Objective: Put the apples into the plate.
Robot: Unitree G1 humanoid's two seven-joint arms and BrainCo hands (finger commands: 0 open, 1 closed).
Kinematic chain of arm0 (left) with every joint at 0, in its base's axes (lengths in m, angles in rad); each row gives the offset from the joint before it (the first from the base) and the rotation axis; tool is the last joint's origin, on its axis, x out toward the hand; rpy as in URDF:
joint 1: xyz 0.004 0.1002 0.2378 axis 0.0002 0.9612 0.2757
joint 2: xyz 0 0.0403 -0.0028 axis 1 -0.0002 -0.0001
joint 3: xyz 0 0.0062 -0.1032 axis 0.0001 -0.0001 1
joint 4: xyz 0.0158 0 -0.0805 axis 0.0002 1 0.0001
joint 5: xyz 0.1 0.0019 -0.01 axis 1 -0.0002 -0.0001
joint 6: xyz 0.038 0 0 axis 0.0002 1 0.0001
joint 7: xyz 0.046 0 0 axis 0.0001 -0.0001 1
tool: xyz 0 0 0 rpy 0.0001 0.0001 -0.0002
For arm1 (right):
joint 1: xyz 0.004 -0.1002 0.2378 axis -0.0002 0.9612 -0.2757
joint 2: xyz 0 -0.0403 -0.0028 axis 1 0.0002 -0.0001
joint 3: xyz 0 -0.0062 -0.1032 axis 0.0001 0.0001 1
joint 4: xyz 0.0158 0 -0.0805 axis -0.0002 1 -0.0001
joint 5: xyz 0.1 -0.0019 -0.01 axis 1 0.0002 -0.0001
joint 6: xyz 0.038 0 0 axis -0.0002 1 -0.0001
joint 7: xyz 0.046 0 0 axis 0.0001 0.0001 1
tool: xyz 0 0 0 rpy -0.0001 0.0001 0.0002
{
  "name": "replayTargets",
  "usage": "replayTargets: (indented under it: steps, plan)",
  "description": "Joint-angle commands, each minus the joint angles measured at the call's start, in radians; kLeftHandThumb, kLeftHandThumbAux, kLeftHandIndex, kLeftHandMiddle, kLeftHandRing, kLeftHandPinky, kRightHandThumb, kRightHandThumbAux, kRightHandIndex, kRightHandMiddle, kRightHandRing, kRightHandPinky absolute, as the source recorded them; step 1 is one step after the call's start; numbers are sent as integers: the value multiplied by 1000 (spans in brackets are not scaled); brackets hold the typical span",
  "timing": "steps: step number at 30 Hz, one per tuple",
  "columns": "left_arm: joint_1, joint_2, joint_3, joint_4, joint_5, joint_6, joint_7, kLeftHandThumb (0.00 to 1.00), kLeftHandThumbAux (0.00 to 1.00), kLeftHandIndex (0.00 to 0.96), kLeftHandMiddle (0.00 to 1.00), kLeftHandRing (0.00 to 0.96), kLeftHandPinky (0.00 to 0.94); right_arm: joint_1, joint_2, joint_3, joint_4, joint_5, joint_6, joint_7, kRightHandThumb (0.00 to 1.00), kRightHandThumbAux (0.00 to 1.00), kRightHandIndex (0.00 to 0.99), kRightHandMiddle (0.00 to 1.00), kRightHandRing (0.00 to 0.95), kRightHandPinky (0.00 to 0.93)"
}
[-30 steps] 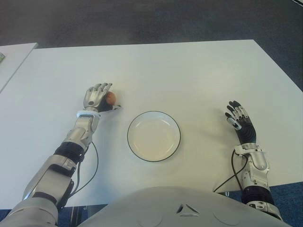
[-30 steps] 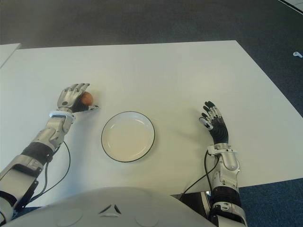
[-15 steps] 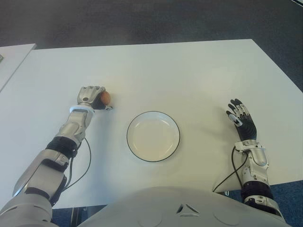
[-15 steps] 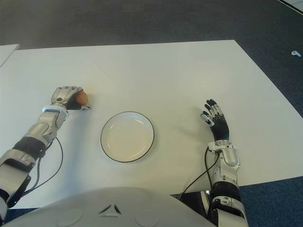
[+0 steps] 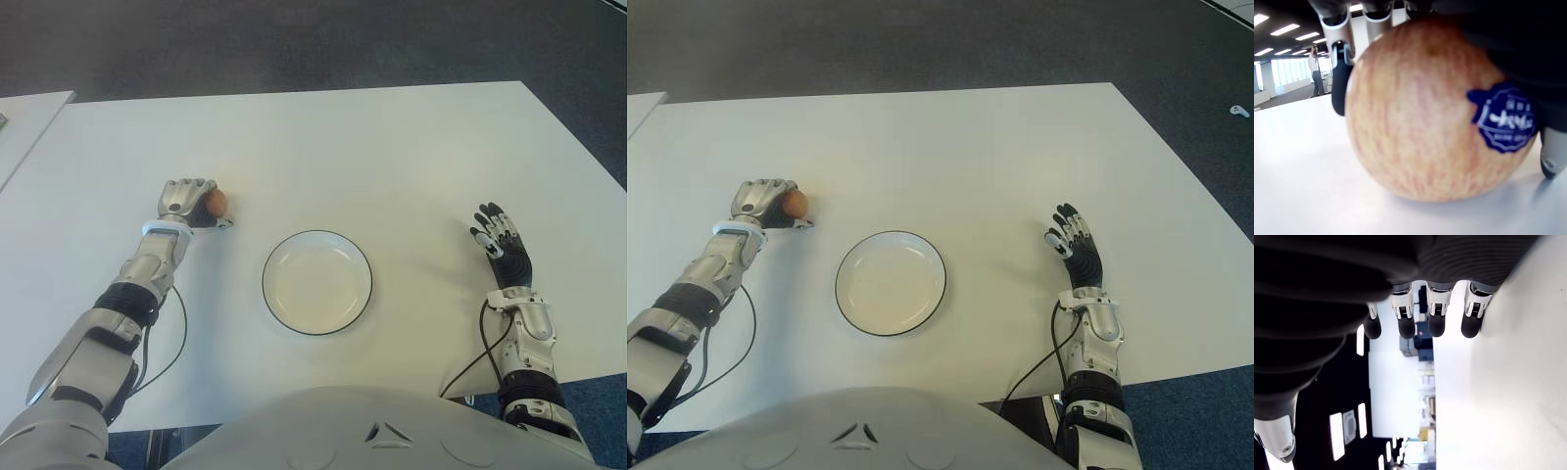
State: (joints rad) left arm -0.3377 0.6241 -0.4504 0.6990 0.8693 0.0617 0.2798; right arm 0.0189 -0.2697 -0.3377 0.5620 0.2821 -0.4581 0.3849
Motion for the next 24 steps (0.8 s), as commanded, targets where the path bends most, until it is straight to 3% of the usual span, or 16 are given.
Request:
replayTargets:
  steps: [1,14,20,24]
  plan:
    - [130,-27,-33,76,-17,31,-61,854,663,418,508,727,714,2,13,0,43,6,21,-2,162,598,0,57,33,4]
    - [171,-26,-10,-39,-44,100,-100,852,668,401,526,795,793,23,20,25,-29,-12,20,-11,193,588,0,65,9,0]
    - [182,-16,-8,-61,-46,86,-84,852,668,399,526,809,803,28,17,40,-37,-27,8,-5,172,582,0,57,1,0]
    - [213,-1,21,-145,-58,104,-100,853,668,399,527,816,809,31,17,49,-49,-34,10,-11,165,588,0,51,0,0]
